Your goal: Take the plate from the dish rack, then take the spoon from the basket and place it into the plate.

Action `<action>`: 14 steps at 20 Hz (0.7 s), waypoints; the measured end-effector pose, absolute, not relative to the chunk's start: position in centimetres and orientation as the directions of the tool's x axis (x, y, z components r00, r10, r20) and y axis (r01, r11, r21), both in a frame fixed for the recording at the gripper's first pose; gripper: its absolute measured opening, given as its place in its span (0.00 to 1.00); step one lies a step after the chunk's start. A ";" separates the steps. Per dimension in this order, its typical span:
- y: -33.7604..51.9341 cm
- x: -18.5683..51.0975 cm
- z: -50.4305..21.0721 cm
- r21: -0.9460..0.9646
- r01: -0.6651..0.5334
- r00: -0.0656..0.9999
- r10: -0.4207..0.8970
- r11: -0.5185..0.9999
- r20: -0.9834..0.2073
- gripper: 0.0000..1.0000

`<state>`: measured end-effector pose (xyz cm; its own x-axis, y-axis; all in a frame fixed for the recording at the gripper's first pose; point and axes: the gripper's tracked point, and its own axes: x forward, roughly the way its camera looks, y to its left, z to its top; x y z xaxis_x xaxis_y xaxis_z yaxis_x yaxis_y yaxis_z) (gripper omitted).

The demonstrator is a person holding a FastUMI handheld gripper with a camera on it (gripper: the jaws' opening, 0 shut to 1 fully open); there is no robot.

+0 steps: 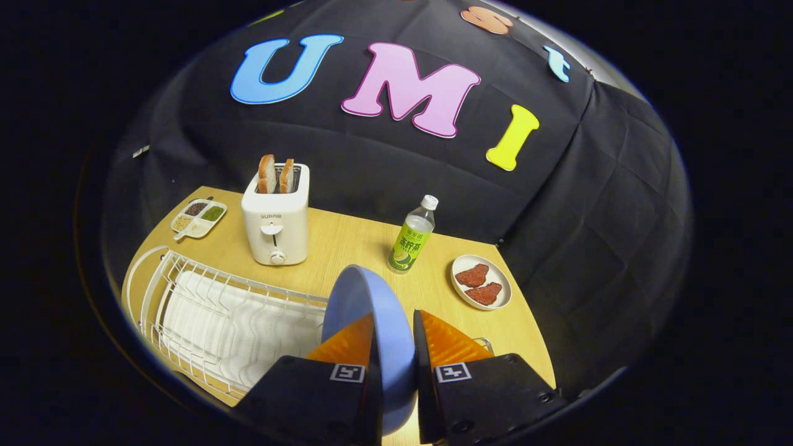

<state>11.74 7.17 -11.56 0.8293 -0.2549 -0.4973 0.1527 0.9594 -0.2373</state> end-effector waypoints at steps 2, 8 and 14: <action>7.2 11.2 -10.8 -0.205 0.126 0.844 -0.213 0.971 -0.492 0.26; 5.0 7.2 -8.5 -0.058 0.066 0.862 -0.087 0.996 -0.499 0.26; 1.4 0.9 -7.7 0.170 -0.021 0.841 0.109 0.985 -0.530 0.26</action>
